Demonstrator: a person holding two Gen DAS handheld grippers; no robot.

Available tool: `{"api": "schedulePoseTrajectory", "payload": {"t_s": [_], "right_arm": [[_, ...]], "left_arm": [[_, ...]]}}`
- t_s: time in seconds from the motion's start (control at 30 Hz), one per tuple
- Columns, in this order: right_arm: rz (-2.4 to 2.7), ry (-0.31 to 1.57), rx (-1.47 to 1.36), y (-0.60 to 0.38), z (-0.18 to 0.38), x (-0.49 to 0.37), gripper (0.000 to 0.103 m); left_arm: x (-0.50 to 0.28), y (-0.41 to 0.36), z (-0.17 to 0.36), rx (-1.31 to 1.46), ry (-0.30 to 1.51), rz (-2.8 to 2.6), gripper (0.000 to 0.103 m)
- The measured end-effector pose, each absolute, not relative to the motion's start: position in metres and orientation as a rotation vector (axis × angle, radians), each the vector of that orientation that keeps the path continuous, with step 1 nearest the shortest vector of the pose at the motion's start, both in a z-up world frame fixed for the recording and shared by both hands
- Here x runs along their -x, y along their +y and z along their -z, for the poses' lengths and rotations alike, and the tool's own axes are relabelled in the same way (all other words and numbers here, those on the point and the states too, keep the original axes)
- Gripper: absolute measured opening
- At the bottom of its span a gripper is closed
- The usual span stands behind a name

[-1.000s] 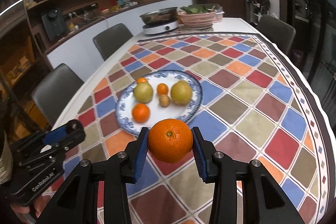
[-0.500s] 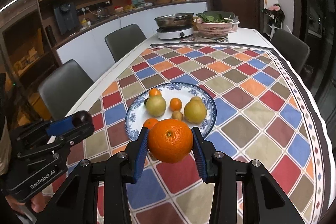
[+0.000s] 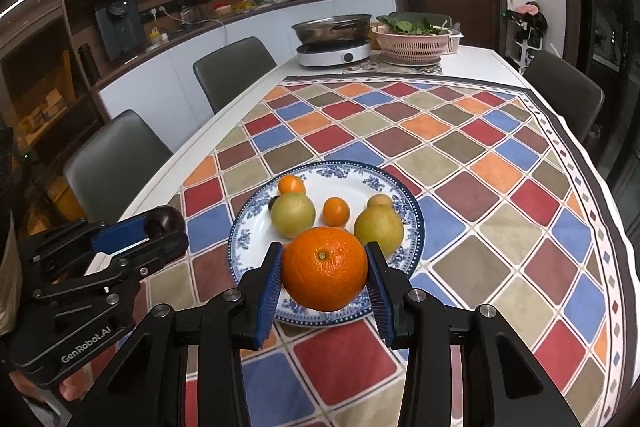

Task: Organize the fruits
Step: 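Carry the plum with the left tool onto the plate while the right tool carries the tangerine there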

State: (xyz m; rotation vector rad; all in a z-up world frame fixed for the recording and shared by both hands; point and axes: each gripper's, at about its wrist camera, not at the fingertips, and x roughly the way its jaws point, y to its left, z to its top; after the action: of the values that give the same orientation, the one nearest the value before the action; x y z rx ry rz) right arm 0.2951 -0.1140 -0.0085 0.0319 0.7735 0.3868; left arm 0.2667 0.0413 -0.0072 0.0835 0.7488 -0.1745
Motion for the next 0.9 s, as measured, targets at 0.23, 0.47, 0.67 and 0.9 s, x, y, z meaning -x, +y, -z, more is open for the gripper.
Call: {"api": "schedulePoseTrajectory", "payload": {"t_s": [0.23, 0.47, 0.67, 0.9], "right_arm": [[-0.375, 0.804, -0.045, -0.106, 0.022, -0.311, 0.041], [-0.359, 0.844, -0.050, -0.101, 0.040, -0.327, 0.041], [-0.342, 0.887, -0.046, -0.097, 0.060, -0.338, 0.041], [-0.323, 0.923, -0.042, -0.094, 0.078, -0.345, 0.041]], "left_arm": [[-0.287, 0.045, 0.024, -0.117, 0.774, 0.194, 0.030], [-0.306, 0.049, 0.044, -0.139, 0.818, 0.219, 0.030], [-0.318, 0.053, 0.062, -0.154, 0.856, 0.264, 0.030], [-0.333, 0.057, 0.075, -0.144, 0.881, 0.332, 0.030]]}}
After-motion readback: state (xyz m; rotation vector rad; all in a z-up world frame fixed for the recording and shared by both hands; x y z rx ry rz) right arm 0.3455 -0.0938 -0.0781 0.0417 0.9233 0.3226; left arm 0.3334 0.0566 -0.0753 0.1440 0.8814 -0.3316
